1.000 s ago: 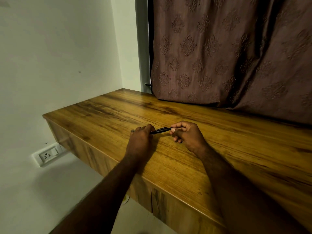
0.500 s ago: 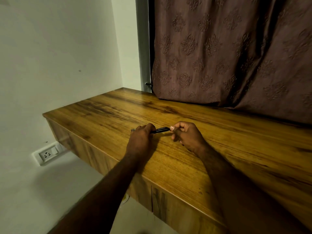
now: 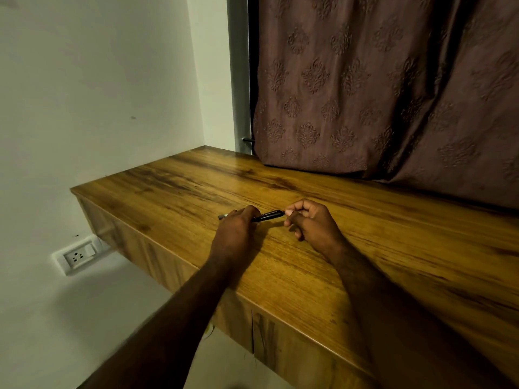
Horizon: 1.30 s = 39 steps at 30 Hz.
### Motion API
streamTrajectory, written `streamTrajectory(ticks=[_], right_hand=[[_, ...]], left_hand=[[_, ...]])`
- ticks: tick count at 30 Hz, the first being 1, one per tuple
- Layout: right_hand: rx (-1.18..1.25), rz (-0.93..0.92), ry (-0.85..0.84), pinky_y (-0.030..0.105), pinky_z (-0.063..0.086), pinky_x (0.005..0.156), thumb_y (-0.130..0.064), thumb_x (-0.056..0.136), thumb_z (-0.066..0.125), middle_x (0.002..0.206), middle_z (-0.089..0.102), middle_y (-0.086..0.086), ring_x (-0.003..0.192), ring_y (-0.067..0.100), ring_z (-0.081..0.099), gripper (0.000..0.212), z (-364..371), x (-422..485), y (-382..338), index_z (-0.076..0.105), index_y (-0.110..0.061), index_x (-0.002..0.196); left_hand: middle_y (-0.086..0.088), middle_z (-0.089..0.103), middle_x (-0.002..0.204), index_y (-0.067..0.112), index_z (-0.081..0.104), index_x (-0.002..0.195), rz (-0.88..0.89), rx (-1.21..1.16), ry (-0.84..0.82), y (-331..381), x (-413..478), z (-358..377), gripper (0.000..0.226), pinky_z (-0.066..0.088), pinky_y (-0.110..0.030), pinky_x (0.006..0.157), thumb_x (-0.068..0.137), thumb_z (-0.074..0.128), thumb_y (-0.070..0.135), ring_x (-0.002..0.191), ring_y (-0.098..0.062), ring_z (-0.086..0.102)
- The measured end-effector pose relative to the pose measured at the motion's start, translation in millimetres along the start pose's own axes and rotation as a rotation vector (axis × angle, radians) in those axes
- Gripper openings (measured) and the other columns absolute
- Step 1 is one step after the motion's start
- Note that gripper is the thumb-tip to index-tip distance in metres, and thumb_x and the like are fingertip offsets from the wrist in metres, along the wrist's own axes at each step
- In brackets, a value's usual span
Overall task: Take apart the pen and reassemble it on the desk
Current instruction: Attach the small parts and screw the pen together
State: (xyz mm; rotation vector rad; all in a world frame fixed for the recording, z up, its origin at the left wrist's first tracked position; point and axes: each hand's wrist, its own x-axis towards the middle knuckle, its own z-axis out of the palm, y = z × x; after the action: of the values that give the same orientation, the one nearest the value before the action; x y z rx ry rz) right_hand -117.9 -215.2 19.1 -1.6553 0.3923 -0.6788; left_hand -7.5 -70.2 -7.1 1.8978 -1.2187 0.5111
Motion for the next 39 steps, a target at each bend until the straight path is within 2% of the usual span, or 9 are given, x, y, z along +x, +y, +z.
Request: streamTrajectory(ticks=[9, 14, 17, 21, 25, 28, 34, 36, 39], right_hand=[[-0.052, 0.001, 0.034, 0.021, 0.035, 0.039, -0.03, 0.097, 0.053, 0.067, 0.064, 0.011, 0.04, 0.013, 0.046, 0.029, 12, 1, 3, 0.057, -0.003, 0.085], [0.144, 0.047, -0.027, 0.022, 0.038, 0.038, -0.015, 0.09, 0.064, 0.073, 0.066, 0.011, 0.047, 0.016, 0.055, 0.015, 20, 0, 3, 0.059, -0.002, 0.095], [0.286, 0.065, 0.068, 0.023, 0.045, 0.044, -0.014, 0.089, 0.065, 0.071, 0.069, 0.011, 0.053, 0.015, 0.062, 0.011, 11, 2, 4, 0.061, -0.004, 0.092], [0.368, 0.076, 0.198, 0.026, 0.05, 0.052, -0.016, 0.088, 0.066, 0.072, 0.07, 0.009, 0.062, 0.016, 0.066, 0.009, -2, 6, 6, 0.064, -0.008, 0.091], [0.426, 0.073, 0.236, 0.026, 0.052, 0.054, -0.016, 0.09, 0.063, 0.077, 0.069, 0.013, 0.062, 0.015, 0.067, 0.007, -2, 6, 7, 0.063, -0.009, 0.092], [0.473, 0.071, 0.221, 0.031, 0.054, 0.061, -0.013, 0.094, 0.057, 0.086, 0.066, 0.014, 0.07, 0.022, 0.069, 0.008, 8, 4, 5, 0.057, -0.008, 0.1], [0.537, 0.112, 0.231, 0.035, 0.054, 0.062, -0.011, 0.099, 0.045, 0.092, 0.068, 0.013, 0.077, 0.028, 0.071, 0.008, 19, 1, -2, 0.049, -0.01, 0.105], [0.533, 0.12, 0.204, 0.035, 0.053, 0.06, -0.012, 0.099, 0.042, 0.09, 0.069, 0.012, 0.074, 0.027, 0.071, 0.007, 20, 1, -3, 0.05, -0.012, 0.099], [0.514, 0.121, 0.181, 0.033, 0.052, 0.056, -0.01, 0.098, 0.041, 0.086, 0.066, 0.013, 0.07, 0.027, 0.07, 0.007, 23, 3, -4, 0.048, -0.012, 0.095]], left_hand=[[0.005, 0.06, 0.076, 0.029, 0.056, 0.091, -0.007, -0.033, 0.032, -5, 1, 6, 0.019, 0.048, -0.031, 0.055, 0.088, 0.061, 0.046, 0.062, -0.011, 0.053], [0.004, 0.063, 0.079, 0.03, 0.057, 0.094, 0.016, -0.019, 0.019, -8, 0, 8, 0.019, 0.046, -0.026, 0.058, 0.087, 0.061, 0.047, 0.067, -0.014, 0.057], [0.004, 0.065, 0.083, 0.023, 0.063, 0.101, -0.016, -0.017, 0.048, -8, 1, 6, 0.028, 0.046, -0.025, 0.061, 0.09, 0.057, 0.048, 0.071, -0.012, 0.059], [0.005, 0.064, 0.081, 0.022, 0.067, 0.096, -0.062, -0.087, 0.004, -9, 3, 5, 0.019, 0.048, -0.029, 0.06, 0.093, 0.053, 0.035, 0.068, -0.011, 0.059], [0.0, 0.068, 0.081, 0.021, 0.068, 0.09, -0.241, -0.29, 0.009, -9, 0, 4, 0.035, 0.056, -0.038, 0.06, 0.084, 0.047, 0.048, 0.069, -0.016, 0.064], [-0.013, 0.067, 0.076, 0.018, 0.069, 0.088, -0.372, -0.616, -0.04, -13, -2, 3, 0.035, 0.05, -0.043, 0.056, 0.079, 0.057, 0.049, 0.063, -0.021, 0.058], [-0.019, 0.06, 0.081, 0.004, 0.071, 0.08, -0.491, -0.934, -0.13, -10, 0, -2, 0.013, 0.039, -0.038, 0.064, 0.083, 0.068, 0.017, 0.072, -0.026, 0.052], [-0.011, 0.068, 0.077, 0.001, 0.072, 0.082, -0.486, -0.932, -0.104, -11, 2, -6, 0.009, 0.049, -0.028, 0.062, 0.086, 0.064, -0.001, 0.069, -0.02, 0.062], [-0.004, 0.07, 0.071, -0.012, 0.066, 0.093, -0.539, -0.931, -0.119, -9, 4, -14, 0.01, 0.049, -0.015, 0.055, 0.086, 0.059, -0.009, 0.061, -0.008, 0.063]])
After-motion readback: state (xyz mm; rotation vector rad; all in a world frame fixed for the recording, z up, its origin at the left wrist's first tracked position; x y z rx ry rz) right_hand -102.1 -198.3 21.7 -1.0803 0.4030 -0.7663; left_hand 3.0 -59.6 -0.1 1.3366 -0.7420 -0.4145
